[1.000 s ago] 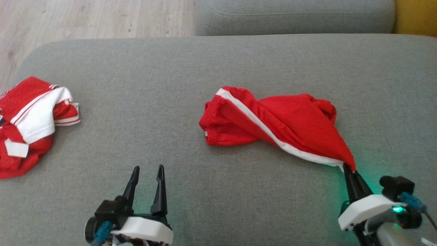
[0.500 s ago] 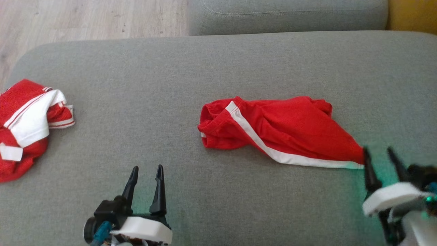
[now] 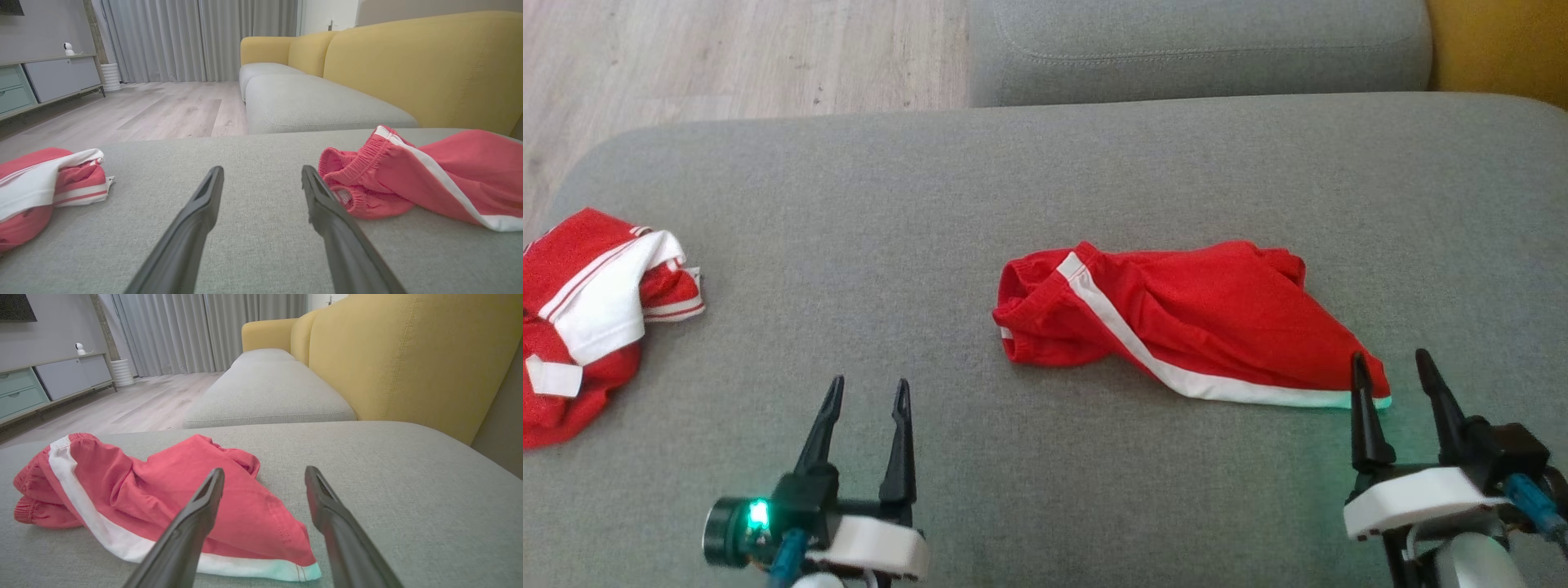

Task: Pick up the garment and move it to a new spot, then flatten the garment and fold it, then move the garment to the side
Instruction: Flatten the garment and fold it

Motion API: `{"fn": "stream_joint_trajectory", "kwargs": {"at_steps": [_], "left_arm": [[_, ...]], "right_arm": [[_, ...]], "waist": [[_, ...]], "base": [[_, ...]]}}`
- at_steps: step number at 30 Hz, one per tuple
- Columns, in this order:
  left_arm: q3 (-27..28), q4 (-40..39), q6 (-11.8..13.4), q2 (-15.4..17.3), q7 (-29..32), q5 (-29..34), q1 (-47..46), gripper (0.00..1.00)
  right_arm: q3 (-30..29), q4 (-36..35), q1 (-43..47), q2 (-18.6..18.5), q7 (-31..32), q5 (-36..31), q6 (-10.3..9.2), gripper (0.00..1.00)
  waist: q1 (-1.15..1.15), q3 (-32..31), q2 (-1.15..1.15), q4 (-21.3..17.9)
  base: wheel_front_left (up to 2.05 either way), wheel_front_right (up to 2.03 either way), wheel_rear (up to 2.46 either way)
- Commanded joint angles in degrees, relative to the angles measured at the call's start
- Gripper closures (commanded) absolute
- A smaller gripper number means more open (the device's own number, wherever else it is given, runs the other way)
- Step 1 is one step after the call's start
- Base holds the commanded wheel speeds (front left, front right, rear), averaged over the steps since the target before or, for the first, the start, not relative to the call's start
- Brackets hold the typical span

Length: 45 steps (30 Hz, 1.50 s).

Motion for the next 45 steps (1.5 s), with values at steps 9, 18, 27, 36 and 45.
{"fn": "stream_joint_trajectory", "kwargs": {"at_steps": [9,18,27,36,45], "left_arm": [[1.7,-2.0,0.8,0.0,-0.5,1.4,0.0,0.0],[2.3,-1.3,1.3,0.0,-0.5,0.8,0.4,0.0],[1.3,-1.2,0.7,0.0,-0.5,-0.3,-0.1,0.0],[0.1,-1.0,0.1,0.0,-0.5,-1.3,-1.4,0.0],[-0.2,-1.0,-0.5,0.0,-0.5,-1.6,-2.1,0.0]], "right_arm": [[2.1,-0.7,-1.9,0.2,-0.6,0.3,0.2,0.0],[2.8,0.1,-1.8,0.2,-0.6,1.2,0.2,0.0],[0.0,6.2,-2.8,0.3,-0.6,4.0,0.2,0.0],[-5.0,16.4,-9.2,0.3,-0.6,1.5,0.2,0.0],[-7.6,24.5,-12.0,0.3,-0.6,0.2,0.2,0.0]], "waist": [[0.0,-0.5,0.0,0.0],[0.0,-1.0,0.0,0.0],[0.0,1.0,0.0,0.5],[0.0,4.3,0.0,1.5],[0.0,5.4,0.0,2.4]], "base": [[0.0,0.0,0.0],[0.0,0.0,0.0],[0.0,0.0,0.0],[0.0,0.0,0.0],[0.0,0.0,0.0]]}}
